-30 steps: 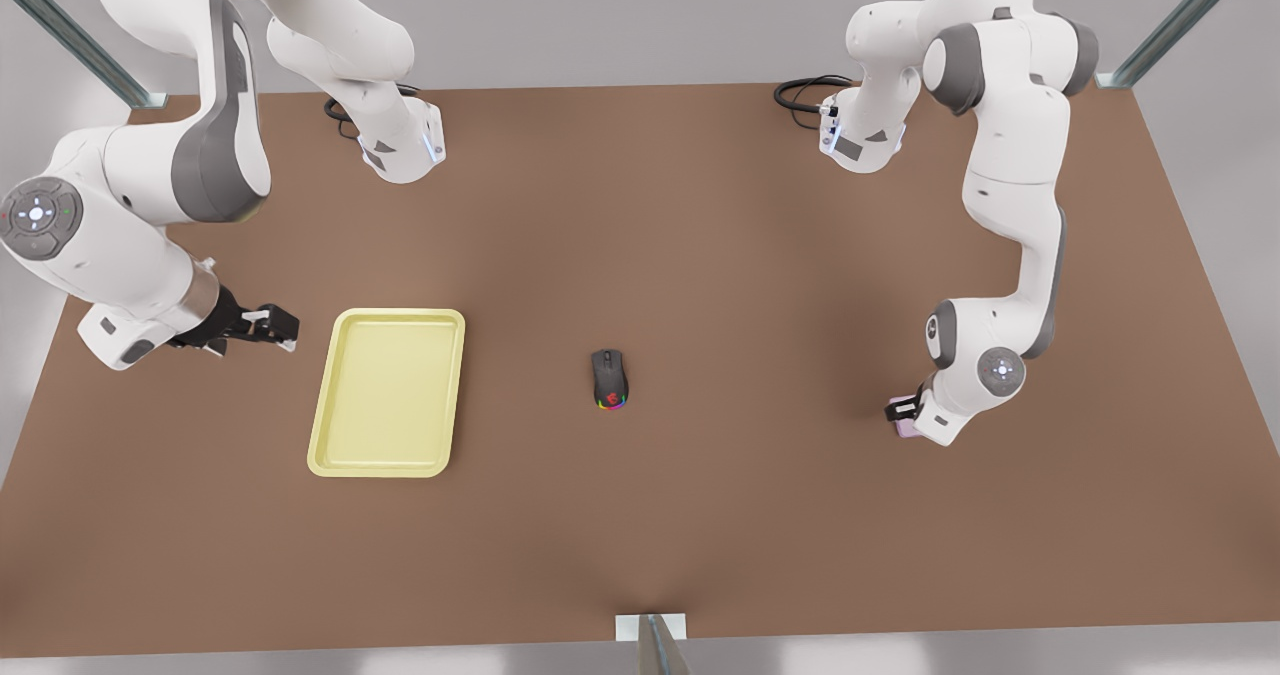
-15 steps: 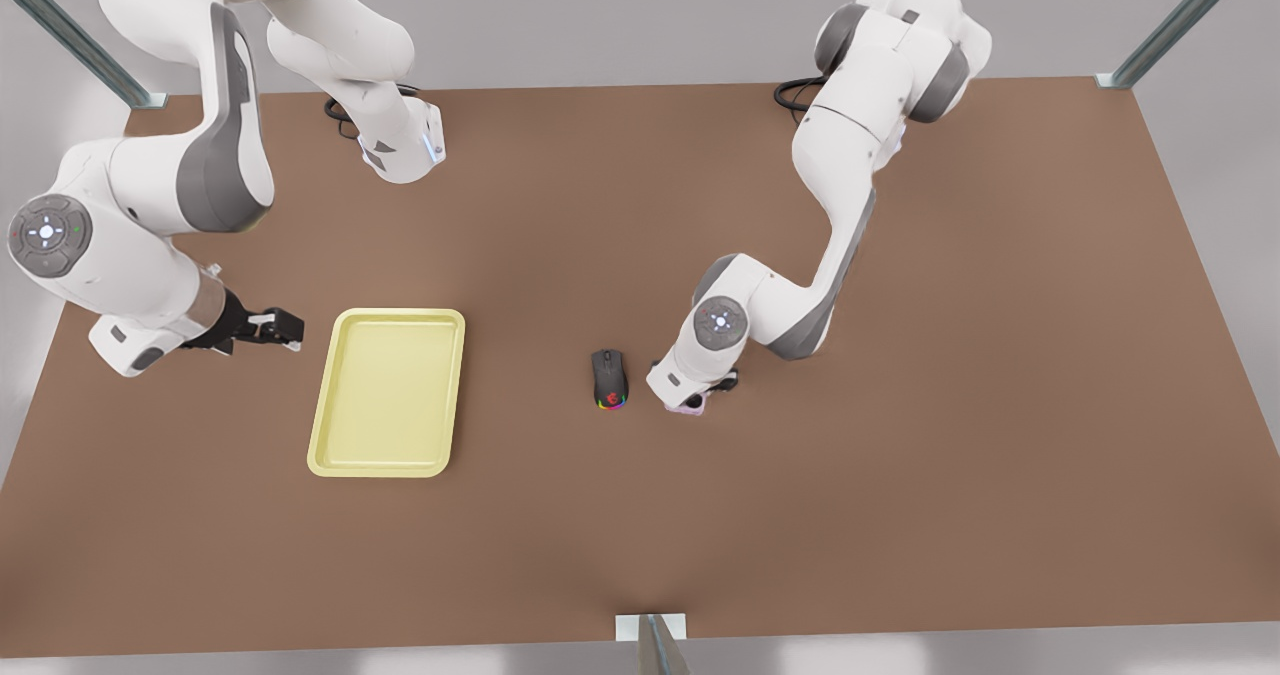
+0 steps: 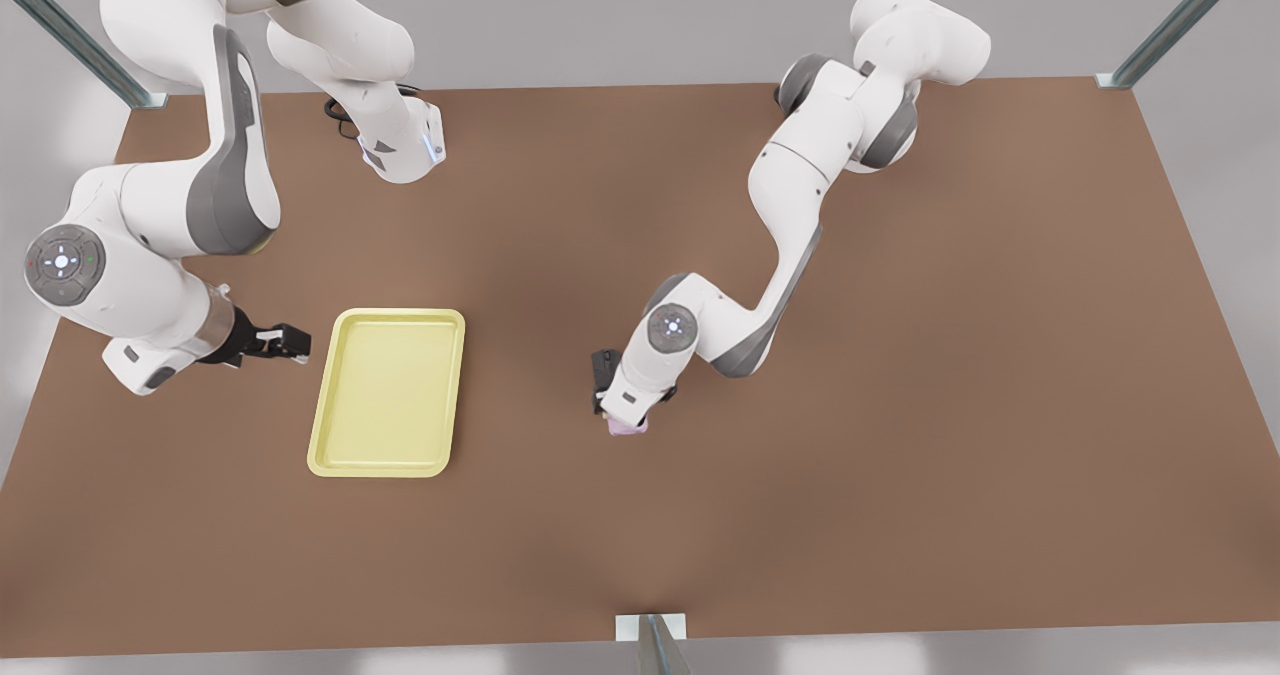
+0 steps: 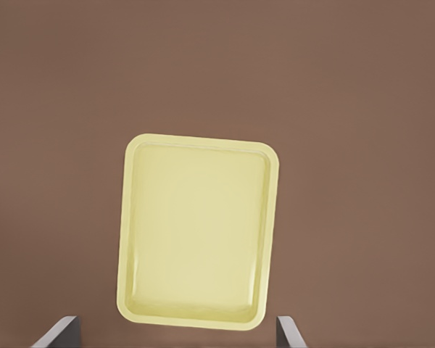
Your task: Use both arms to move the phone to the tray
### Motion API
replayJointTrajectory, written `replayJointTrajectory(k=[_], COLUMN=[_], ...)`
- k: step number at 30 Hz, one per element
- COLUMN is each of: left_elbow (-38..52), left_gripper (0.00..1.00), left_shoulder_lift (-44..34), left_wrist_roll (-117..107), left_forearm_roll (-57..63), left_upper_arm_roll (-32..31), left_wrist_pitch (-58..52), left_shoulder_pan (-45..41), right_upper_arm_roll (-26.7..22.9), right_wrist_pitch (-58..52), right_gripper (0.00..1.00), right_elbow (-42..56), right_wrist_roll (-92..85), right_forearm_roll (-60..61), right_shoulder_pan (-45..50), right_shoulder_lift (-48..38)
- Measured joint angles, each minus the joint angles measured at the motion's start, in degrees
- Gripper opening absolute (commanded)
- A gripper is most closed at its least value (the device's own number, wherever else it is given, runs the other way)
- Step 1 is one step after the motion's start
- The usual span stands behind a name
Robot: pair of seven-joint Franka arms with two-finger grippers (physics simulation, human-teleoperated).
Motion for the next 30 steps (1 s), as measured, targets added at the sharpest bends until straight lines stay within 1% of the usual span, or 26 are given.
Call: replayJointTrajectory(k=[9,10,15,16,17,19,21,22,23,24,25,26,27,28,30], left_elbow=[0.56,0.75,0.55,0.32,0.24,0.26,0.3,0.28,-2.06,-13.38,-23.09,-27.08,-28.04,-28.24,-24.52], left_gripper=[0.72,1.0,1.0,1.0,1.0,1.0,1.0,1.0,1.0,1.0,1.0,1.0,1.0,1.0,1.0], left_shoulder_lift=[3.84,3.85,3.39,1.26,-3.19,-15.29,-23.19,-25.4,-28.5,-36.41,-42.91,-45.53,-46.26,-46.36,-45.44], left_wrist_roll=[-4.81,-5.14,-6.36,-6.34,-5.66,-2.67,1.45,3.76,6.07,8.55,10.93,13.19,15.35,17.38,21.08], left_forearm_roll=[0.02,-0.03,-0.05,0.41,0.76,1.37,1.92,2.31,2.9,3.7,4.31,4.7,5.0,4.71,2.11], left_upper_arm_roll=[-1.79,-2.34,-2.63,-2.41,-2.31,-2.11,-1.85,-1.52,-1.27,-0.86,-0.09,0.53,0.84,0.92,0.86], left_wrist_pitch=[10.45,11.42,13.85,11.02,5.66,-8.67,-22.53,-28.48,-33.41,-35.25,-35.91,-37.25,-38.76,-40.36,-43.13], left_shoulder_pan=[1.67,2.1,2.34,2.74,5.15,14.41,24.53,27.78,30.03,31.3,31.78,32.05,32.28,32.4,32.39], right_upper_arm_roll=[0.25,0.25,0.27,0.3,0.33,0.32,0.34,0.29,0.2,0.09,-1.46,-2.83,-3.63,-4.05,-5.18], right_wrist_pitch=[-0.13,-0.21,-0.27,-0.22,-0.16,0.34,2.82,4.8,6.63,8.19,9.8,11.47,13.0,14.31,16.32], right_gripper=[1.0,1.0,1.0,1.0,1.0,1.0,1.0,1.0,1.0,1.0,1.0,1.0,1.0,1.0,1.0], right_elbow=[1.24,1.17,0.95,0.93,1.04,2.36,4.06,5.19,7.45,10.86,14.9,18.47,22.21,26.3,36.43], right_wrist_roll=[-0.06,-0.07,-0.06,-0.06,-0.05,-0.04,0.3,0.79,1.54,2.45,3.43,4.46,5.52,6.7,9.04], right_forearm_roll=[-0.07,-0.06,-0.08,-0.07,-0.09,-0.11,-0.61,-0.86,-1.22,-1.83,-2.37,-2.78,-3.09,-3.34,-3.73], right_shoulder_pan=[0.04,0.02,0.09,0.1,0.45,5.54,14.18,18.06,21.7,24.51,27.88,30.52,31.97,32.75,34.86], right_shoulder_lift=[0.96,1.05,1.19,1.25,1.55,3.75,9.51,13.26,17.5,21.98,26.82,31.31,35.5,39.74,48.85])
